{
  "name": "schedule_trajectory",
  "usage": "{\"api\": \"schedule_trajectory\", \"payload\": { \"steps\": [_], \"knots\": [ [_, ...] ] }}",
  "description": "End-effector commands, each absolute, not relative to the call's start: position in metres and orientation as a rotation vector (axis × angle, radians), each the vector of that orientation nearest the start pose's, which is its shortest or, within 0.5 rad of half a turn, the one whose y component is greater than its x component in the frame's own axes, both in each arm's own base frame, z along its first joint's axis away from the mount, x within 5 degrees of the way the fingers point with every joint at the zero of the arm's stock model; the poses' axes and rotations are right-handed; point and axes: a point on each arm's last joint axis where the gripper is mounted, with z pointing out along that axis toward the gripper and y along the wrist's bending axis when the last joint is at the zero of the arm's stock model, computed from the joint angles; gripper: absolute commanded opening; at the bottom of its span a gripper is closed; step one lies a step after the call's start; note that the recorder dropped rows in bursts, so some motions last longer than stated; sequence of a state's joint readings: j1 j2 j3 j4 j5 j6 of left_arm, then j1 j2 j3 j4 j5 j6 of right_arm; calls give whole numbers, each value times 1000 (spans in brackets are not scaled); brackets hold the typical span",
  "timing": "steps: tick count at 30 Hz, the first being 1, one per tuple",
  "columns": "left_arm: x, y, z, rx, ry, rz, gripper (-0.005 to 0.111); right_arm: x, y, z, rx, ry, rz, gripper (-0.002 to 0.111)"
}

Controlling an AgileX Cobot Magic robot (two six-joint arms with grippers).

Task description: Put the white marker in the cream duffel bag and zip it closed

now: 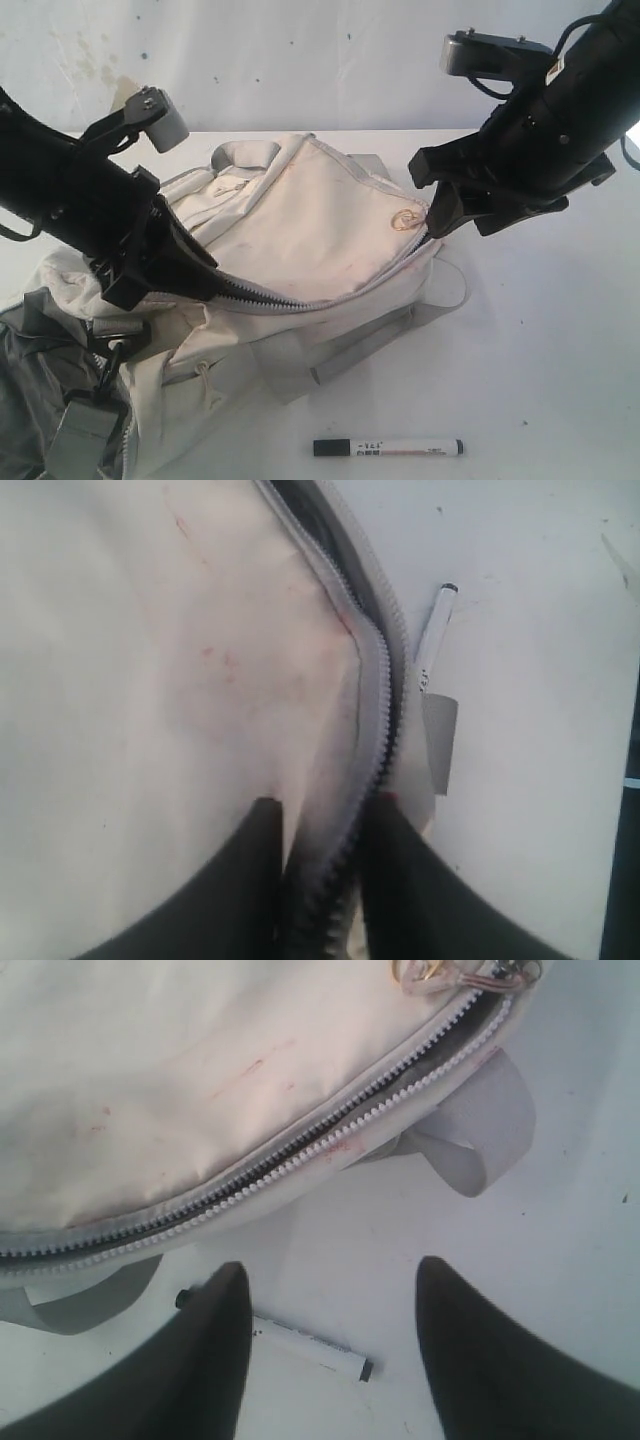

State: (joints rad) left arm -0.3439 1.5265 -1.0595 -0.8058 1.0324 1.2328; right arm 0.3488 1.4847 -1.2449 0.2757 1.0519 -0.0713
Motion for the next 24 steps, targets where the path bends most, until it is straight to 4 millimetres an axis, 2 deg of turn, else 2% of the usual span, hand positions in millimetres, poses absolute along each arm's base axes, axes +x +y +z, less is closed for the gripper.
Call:
{"api": "schedule_trajectory", "payload": {
  "steps": [1,7,18,24],
  "knots": [
    [254,-155,269,1424,2120,-824,0,272,121,312,-467,2732,429,47],
    [259,-156,277,1377,2113,-818,0,272,121,312,-484,2730,426,47],
    [288,-156,302,1011,2133,-684,0,259,118,308,-847,2777,389,47],
    [304,-154,321,836,2071,-605,0,258,118,308,-852,2788,391,47]
  ]
}}
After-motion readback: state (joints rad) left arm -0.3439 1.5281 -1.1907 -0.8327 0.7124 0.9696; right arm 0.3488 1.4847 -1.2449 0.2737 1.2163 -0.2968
